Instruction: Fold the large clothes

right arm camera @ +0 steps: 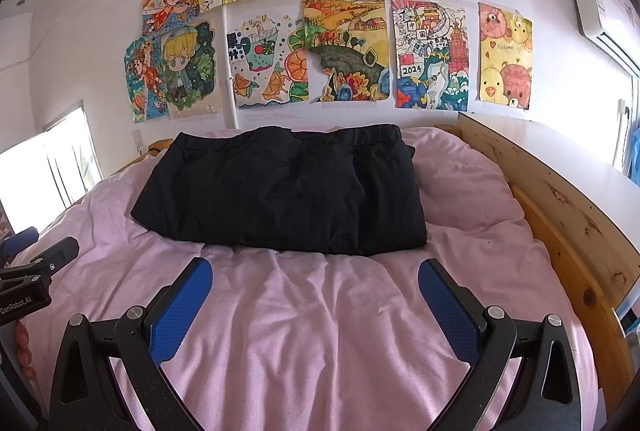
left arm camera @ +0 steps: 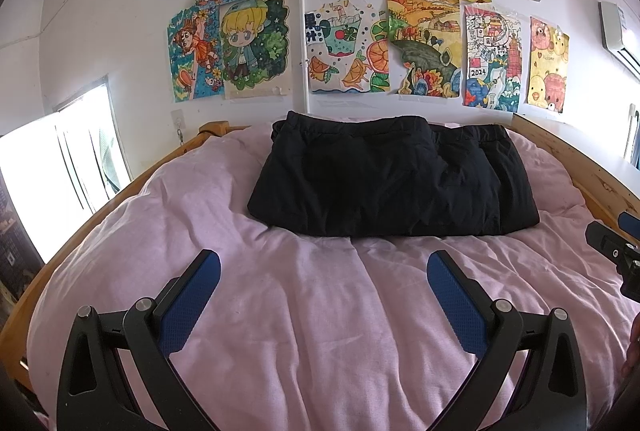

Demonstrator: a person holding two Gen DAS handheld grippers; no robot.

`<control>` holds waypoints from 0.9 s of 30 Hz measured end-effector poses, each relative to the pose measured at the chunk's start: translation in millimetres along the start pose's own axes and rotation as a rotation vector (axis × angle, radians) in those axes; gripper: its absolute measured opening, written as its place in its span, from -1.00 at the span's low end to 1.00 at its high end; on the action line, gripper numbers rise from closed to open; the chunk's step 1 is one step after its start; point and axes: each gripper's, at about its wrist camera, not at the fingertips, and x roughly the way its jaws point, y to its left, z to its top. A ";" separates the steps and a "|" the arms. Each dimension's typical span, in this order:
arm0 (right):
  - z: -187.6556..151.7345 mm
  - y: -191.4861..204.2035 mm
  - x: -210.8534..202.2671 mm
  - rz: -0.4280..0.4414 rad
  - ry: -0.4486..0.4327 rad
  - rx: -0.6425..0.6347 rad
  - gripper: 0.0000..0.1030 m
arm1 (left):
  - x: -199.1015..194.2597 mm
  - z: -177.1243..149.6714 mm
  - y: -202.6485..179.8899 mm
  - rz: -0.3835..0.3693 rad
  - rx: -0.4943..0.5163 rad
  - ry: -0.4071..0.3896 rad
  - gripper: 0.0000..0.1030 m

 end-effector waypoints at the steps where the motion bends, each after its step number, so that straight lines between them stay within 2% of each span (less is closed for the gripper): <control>1: 0.0 0.1 0.0 0.000 0.000 0.000 1.00 | -0.2 -0.4 -0.3 0.000 0.000 0.000 0.98; 27: 1.0 0.6 -0.2 -0.001 0.002 0.002 1.00 | 0.2 0.2 1.7 -0.005 0.003 0.004 0.98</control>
